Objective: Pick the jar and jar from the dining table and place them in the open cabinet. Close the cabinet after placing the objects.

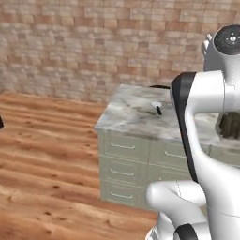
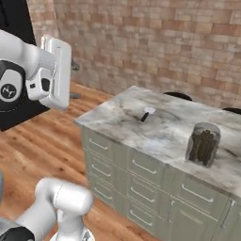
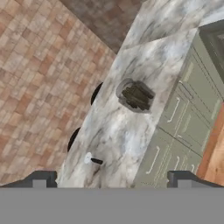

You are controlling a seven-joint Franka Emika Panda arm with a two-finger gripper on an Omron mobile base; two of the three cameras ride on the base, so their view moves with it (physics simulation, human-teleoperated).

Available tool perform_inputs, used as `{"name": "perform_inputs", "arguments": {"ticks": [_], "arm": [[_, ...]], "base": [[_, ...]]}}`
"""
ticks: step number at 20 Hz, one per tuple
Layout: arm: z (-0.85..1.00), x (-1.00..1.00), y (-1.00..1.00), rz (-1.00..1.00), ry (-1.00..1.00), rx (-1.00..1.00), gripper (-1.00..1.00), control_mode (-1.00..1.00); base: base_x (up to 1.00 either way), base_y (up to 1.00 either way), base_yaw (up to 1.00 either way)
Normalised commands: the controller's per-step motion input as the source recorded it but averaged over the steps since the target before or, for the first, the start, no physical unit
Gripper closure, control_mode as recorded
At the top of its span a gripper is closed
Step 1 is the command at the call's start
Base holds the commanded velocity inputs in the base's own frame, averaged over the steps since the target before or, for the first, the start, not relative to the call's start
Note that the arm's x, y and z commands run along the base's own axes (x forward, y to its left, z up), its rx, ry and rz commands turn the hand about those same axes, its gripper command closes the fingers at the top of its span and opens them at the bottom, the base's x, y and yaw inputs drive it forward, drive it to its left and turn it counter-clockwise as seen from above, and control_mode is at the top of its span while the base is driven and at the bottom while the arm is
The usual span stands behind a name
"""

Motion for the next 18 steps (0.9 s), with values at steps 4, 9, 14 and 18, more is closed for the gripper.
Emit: {"name": "perform_inputs", "arguments": {"ticks": [4,9,14,18], "arm": [[0.0,0.0,0.0,0.0,0.0,0.0,-1.0,1.0],[0.0,0.0,0.0,0.0,0.0,0.0,-1.0,1.0],[0.0,0.0,0.0,0.0,0.0,0.0,-1.0,1.0],[0.0,0.0,0.0,0.0,0.0,0.0,-1.0,1.0]], "base": [[0.16,-0.11,-0.5],[0.49,-0.01,-0.43],[0.59,0.0,-0.36],[0.81,0.0,-0.16]]}}
